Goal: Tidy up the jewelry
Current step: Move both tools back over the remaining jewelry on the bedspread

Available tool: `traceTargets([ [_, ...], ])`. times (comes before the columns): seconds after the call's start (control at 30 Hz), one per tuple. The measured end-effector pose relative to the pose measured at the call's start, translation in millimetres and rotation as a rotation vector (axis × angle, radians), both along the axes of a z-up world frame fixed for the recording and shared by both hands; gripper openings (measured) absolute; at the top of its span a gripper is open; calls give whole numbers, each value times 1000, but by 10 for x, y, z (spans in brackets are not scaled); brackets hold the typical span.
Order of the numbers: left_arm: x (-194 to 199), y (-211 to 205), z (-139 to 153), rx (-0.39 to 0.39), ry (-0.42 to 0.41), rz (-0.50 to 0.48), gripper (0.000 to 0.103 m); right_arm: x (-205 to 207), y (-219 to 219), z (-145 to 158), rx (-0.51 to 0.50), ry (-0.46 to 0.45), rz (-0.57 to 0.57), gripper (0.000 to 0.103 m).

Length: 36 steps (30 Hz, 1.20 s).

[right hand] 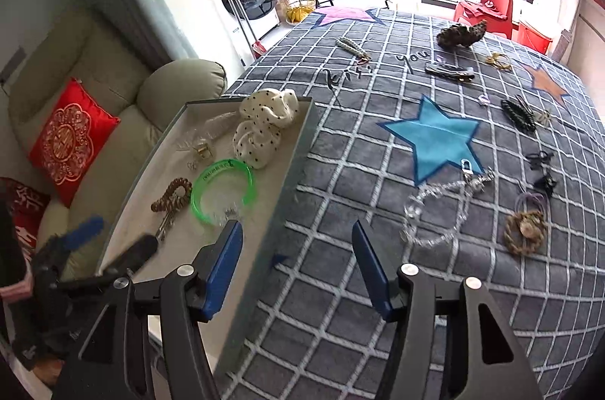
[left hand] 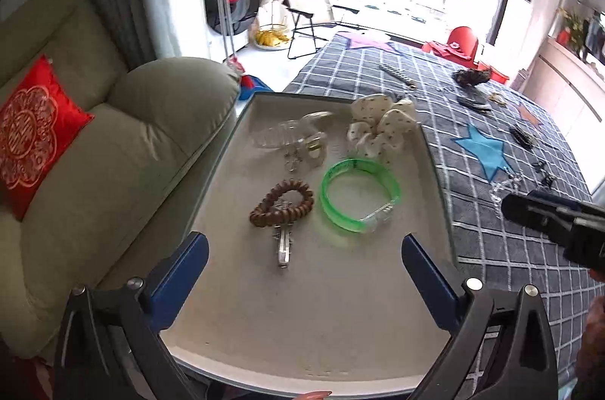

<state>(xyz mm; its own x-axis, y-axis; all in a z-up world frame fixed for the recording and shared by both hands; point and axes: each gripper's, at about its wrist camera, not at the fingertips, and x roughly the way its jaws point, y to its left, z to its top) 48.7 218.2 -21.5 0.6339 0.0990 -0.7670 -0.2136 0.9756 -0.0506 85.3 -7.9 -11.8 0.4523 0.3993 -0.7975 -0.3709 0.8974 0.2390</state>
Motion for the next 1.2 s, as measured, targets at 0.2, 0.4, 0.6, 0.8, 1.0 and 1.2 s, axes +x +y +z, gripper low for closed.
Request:
traceTargets([
  [0.2, -14, -135, 53, 33, -7, -4, 103, -122, -219, -52, 22, 16, -16, 80],
  [0.4, -55, -349, 140, 38, -17, -46, 103, -201, -528, -162, 35, 44, -58, 88],
  [0.6, -66, -637, 190, 19, -17, -108, 103, -278, -963, -296, 30, 71, -123, 93],
  [0.8, -39, -1011, 192, 20, -9, -177, 103, -291, -1449, -373, 24, 87, -220, 93],
  [1.0, 67, -1321, 138, 14, 16, -238, 103, -255, -1804, -401, 17, 81, -291, 93],
  [1.2, 213, -1601, 51, 20, 51, -306, 103, -166, -2021, -430, 15, 80, -333, 93],
])
